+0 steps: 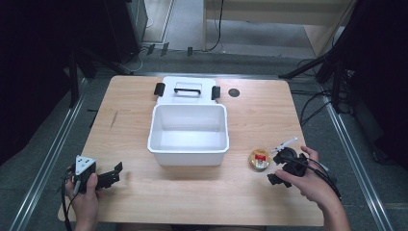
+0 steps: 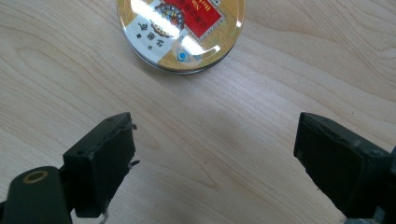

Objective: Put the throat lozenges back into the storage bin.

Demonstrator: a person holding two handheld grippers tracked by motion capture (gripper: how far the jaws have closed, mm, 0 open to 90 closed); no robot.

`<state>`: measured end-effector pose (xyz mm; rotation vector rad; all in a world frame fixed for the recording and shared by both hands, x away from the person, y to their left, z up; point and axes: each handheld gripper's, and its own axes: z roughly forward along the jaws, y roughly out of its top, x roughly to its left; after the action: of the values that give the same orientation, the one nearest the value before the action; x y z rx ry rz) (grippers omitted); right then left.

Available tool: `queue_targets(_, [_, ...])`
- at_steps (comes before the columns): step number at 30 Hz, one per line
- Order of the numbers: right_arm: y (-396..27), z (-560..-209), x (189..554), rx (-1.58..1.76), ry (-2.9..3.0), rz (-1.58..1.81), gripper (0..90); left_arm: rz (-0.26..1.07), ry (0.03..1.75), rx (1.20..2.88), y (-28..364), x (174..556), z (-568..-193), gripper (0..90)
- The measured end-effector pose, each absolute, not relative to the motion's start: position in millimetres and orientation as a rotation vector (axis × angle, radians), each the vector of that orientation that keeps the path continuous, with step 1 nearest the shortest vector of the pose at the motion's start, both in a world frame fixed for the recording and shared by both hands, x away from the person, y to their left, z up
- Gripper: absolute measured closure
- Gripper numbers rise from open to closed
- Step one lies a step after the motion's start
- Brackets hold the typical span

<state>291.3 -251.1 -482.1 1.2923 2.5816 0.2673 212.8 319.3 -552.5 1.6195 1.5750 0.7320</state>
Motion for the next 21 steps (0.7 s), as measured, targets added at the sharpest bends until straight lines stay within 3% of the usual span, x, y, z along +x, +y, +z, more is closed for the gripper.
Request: queue_targets(21, [-220,-480,331,1.387,2.602,0.098,4.2,0.713,1.587,1.603,321,213,-553,0.0])
